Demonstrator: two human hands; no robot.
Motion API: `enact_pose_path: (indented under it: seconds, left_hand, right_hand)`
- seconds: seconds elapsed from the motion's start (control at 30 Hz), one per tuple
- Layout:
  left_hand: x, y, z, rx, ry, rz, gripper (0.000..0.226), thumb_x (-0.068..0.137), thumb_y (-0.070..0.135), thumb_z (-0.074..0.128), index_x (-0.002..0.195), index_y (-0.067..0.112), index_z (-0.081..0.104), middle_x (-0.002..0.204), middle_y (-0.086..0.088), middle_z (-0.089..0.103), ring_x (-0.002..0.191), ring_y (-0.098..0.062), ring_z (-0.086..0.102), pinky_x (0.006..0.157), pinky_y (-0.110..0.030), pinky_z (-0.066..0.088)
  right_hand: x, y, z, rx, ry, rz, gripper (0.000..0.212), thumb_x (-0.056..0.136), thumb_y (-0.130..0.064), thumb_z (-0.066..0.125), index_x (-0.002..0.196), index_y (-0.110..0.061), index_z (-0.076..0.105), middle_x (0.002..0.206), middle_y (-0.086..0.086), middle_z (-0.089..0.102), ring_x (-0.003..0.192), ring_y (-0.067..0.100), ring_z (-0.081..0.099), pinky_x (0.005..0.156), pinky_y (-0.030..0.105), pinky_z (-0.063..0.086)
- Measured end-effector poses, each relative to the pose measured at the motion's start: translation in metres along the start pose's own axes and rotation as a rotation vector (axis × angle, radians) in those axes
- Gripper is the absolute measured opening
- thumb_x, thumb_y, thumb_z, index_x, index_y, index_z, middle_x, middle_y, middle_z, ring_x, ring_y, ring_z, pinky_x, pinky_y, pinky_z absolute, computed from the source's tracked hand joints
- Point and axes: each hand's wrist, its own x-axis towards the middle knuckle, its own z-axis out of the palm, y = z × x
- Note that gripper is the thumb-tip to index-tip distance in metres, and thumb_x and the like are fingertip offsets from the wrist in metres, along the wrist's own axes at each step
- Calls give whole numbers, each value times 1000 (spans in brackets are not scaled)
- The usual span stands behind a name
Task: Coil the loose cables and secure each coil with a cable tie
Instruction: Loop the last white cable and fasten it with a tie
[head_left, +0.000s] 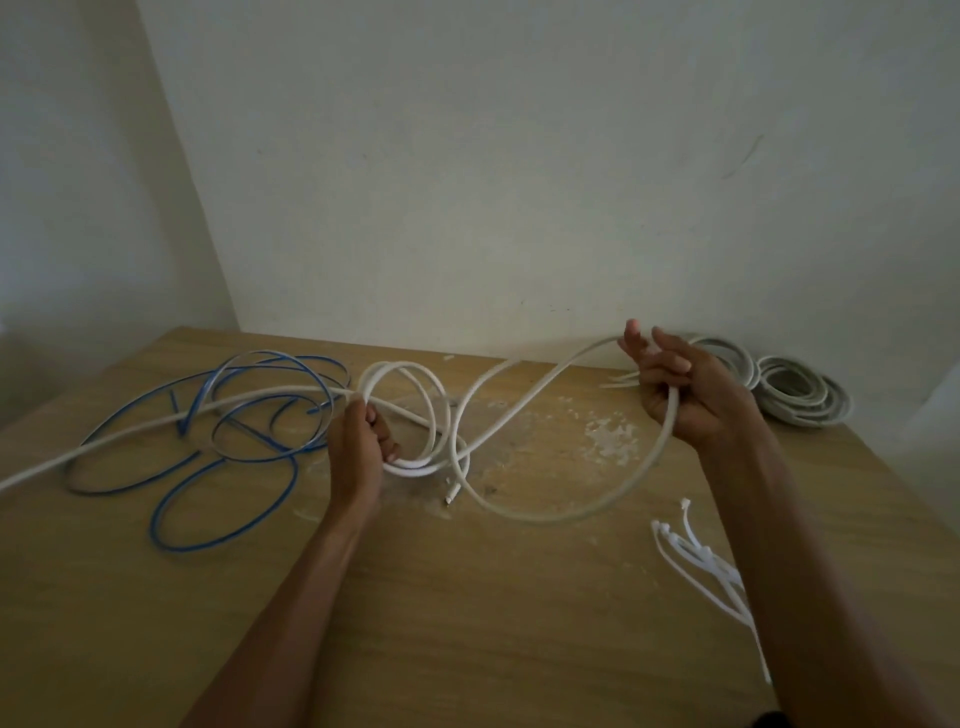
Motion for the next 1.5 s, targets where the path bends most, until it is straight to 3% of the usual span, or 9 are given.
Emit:
enact_pose_path:
  seconds: [0.2, 0.4, 0.5, 0.67, 0.83, 1.0, 1.17, 1.37, 1.5]
  left_hand:
    - [-6, 7, 7, -64, -83, 59, 39, 109, 23, 33, 71, 18, 37, 51, 7, 29, 42, -11, 25, 44, -25, 28]
    - [-29, 30, 24, -231, -191, -29, 42, 108, 26, 32, 68, 18, 40, 46, 9, 29, 38, -8, 26, 43, -24, 22]
    - [-43, 41, 33, -327, -253, -103, 59, 107, 44, 32, 62, 20, 61, 51, 3, 48, 48, -10, 48, 53, -27, 41]
    - [-52, 53, 41, -341, -420, -181, 40, 99, 46, 49, 66, 23, 49, 53, 8, 39, 46, -5, 40, 47, -21, 37]
    - [-39, 51, 44, -387, -352, -236, 41, 105, 38, 43, 67, 24, 41, 54, 5, 31, 44, -8, 34, 46, -24, 33]
    - [1, 48, 23, -889, -211, -375, 51, 105, 34, 42, 56, 18, 46, 47, 8, 38, 39, -6, 38, 41, -20, 40]
    - [17, 37, -15, -880, -325, -375, 35, 100, 32, 45, 68, 18, 43, 48, 8, 32, 37, -8, 22, 39, -20, 31]
    - [-4, 34, 10, -607, -319, -413, 46, 107, 38, 38, 65, 20, 41, 43, 8, 24, 31, -5, 18, 33, -20, 20]
    - [-11, 24, 14, -514, -407, -448, 44, 105, 41, 40, 66, 20, 40, 45, 8, 24, 32, -5, 18, 36, -22, 16]
  right_hand:
    - [-30, 51, 57, -764, -97, -268, 30, 105, -13, 45, 126, 4, 59, 79, 5, 62, 42, 3, 34, 36, 14, 27]
    - [-57, 137, 82, -1340, -435, -254, 44, 107, -7, 42, 150, -15, 45, 91, 8, 71, 50, 6, 48, 48, 21, 42]
    - [-54, 163, 82, -1535, -392, -385, 30, 105, -9, 49, 134, -15, 56, 96, 1, 72, 66, 5, 64, 60, 23, 50]
    - [-53, 184, 85, -1842, -284, -723, 22, 105, -15, 47, 127, -11, 44, 100, 9, 69, 77, 26, 66, 63, 41, 51]
    - [-54, 175, 84, -1760, -359, -486, 44, 100, -9, 54, 139, -17, 35, 99, 2, 65, 65, 4, 56, 56, 8, 40]
    - [-48, 131, 49, -2086, -442, -154, 20, 99, -10, 58, 116, -19, 55, 89, -3, 70, 62, 5, 59, 61, 30, 55]
    - [-26, 75, 24, -2466, -110, -548, 13, 97, -27, 61, 100, -35, 71, 101, -8, 60, 98, 14, 54, 91, 36, 39]
    - [-2, 81, -2, -2309, 165, -541, 16, 96, -14, 61, 101, -27, 70, 95, 2, 67, 88, 24, 64, 68, 31, 37]
    - [1, 69, 11, -1119, 77, -173, 25, 100, -3, 49, 108, -15, 68, 93, 8, 72, 85, 23, 71, 78, 33, 55]
